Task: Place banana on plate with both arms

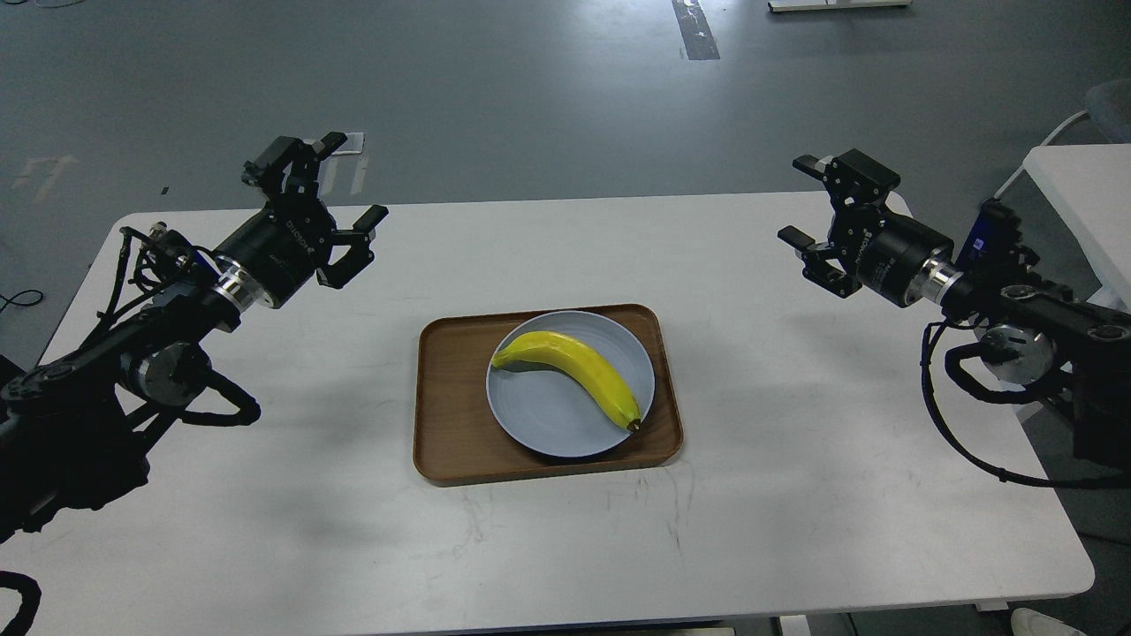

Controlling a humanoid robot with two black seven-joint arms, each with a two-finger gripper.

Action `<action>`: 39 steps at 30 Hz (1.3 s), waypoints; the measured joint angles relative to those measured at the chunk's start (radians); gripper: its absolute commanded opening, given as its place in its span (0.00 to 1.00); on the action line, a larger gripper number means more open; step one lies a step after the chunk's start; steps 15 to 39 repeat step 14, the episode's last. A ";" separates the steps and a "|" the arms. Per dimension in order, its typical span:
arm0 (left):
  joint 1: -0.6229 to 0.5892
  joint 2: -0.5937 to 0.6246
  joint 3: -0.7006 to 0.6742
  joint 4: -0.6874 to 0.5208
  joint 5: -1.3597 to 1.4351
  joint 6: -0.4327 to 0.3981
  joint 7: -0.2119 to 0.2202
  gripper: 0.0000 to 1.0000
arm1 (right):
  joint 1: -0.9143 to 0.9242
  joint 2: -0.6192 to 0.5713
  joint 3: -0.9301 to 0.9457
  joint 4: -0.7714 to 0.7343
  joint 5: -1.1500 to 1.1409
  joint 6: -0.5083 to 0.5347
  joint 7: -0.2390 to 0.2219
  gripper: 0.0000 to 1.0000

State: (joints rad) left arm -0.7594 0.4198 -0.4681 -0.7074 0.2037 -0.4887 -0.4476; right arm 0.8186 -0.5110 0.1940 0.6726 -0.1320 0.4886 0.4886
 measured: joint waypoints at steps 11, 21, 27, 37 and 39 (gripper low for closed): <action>0.012 -0.069 0.001 0.073 0.000 0.000 0.000 0.98 | -0.106 0.028 0.071 -0.005 0.049 0.000 0.000 0.98; 0.012 -0.069 0.000 0.074 0.000 0.000 0.000 0.98 | -0.106 0.028 0.071 -0.005 0.049 0.000 0.000 1.00; 0.012 -0.069 0.000 0.074 0.000 0.000 0.000 0.98 | -0.106 0.028 0.071 -0.005 0.049 0.000 0.000 1.00; 0.012 -0.069 0.000 0.074 0.000 0.000 0.000 0.98 | -0.106 0.028 0.071 -0.005 0.049 0.000 0.000 1.00; 0.012 -0.069 0.000 0.074 0.000 0.000 0.000 0.98 | -0.106 0.028 0.071 -0.005 0.049 0.000 0.000 1.00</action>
